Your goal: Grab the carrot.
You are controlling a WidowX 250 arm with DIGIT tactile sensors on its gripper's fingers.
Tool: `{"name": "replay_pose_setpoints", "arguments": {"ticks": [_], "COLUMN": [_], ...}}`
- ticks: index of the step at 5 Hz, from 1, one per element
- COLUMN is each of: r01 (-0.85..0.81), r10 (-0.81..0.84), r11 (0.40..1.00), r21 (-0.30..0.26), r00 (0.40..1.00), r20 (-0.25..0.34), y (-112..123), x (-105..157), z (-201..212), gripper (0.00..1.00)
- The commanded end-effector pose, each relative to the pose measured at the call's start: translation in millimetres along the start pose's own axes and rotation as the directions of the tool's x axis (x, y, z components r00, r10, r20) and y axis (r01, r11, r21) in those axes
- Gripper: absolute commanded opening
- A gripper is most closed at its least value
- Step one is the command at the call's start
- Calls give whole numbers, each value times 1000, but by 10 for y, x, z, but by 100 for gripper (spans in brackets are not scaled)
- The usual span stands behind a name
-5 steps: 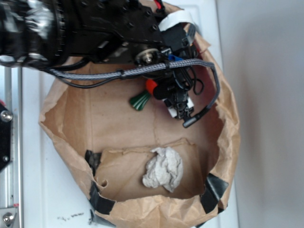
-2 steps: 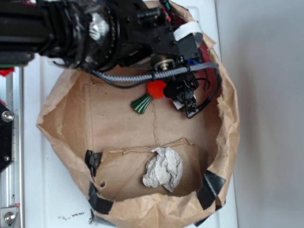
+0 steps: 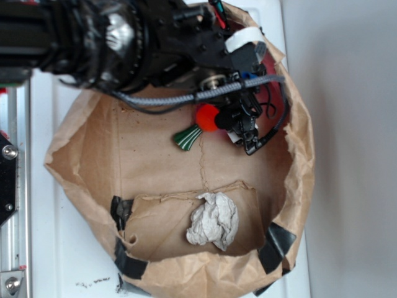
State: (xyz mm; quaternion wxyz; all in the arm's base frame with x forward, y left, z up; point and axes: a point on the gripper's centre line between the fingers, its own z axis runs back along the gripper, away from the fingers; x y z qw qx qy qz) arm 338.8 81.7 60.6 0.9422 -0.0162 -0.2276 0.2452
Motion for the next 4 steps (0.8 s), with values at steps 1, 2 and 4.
{"name": "replay_pose_setpoints", "arguments": {"ticks": [1, 2, 4], "r01": [25, 34, 104], "r10": [-26, -38, -109], "r11": [978, 987, 989], "r21": [-207, -155, -106], "r00": [1000, 999, 993], "r20": [1, -22, -43], "y": [-169, -319, -481], "x": [100, 100, 113], "z": [1182, 1367, 1498], "gripper": [0, 0, 0]}}
